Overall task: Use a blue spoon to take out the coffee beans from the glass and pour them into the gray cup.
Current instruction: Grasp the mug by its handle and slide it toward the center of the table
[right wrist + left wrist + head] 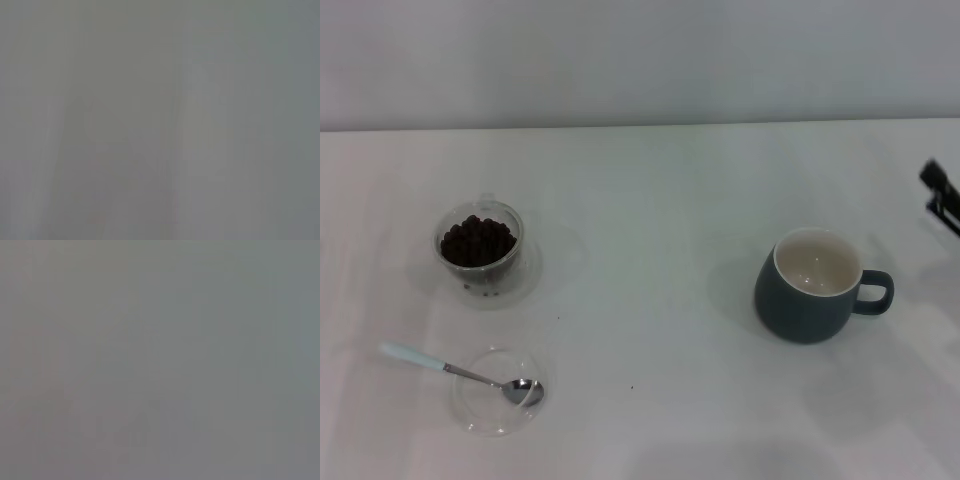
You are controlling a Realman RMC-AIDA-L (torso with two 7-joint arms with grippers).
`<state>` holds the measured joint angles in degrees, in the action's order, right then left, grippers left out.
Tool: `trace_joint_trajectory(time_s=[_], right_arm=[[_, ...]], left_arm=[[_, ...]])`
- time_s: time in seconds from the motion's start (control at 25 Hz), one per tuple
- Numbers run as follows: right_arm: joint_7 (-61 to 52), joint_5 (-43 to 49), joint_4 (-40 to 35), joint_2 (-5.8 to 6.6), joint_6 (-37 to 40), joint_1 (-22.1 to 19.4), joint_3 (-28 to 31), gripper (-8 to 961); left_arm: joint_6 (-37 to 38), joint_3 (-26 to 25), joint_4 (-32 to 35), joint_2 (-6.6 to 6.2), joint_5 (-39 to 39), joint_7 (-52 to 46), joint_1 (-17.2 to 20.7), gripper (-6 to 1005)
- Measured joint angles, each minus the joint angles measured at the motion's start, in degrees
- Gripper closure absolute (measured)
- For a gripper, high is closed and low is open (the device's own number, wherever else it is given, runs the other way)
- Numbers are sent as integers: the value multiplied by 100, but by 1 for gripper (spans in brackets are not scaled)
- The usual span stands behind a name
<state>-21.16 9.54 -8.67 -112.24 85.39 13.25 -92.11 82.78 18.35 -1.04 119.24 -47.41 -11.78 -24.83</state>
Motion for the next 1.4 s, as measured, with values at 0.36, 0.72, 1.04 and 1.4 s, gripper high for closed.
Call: trace_joint_trajectory(time_s=[0.36, 0.72, 1.04, 1.4], right_arm=[[-78, 775, 156, -80, 453, -698, -15, 83], [212, 811, 543, -325, 14, -728, -2, 82], [149, 832, 399, -365, -589, -615, -124, 82], [136, 800, -357, -376, -1799, -564, -552, 82]], left_arm=[[0, -5, 65, -22, 10, 0, -28, 123], [1, 6, 148, -34, -27, 0, -134, 123], [2, 10, 220, -32, -27, 1, -108, 124], [1, 1, 219, -26, -6, 0, -69, 124]])
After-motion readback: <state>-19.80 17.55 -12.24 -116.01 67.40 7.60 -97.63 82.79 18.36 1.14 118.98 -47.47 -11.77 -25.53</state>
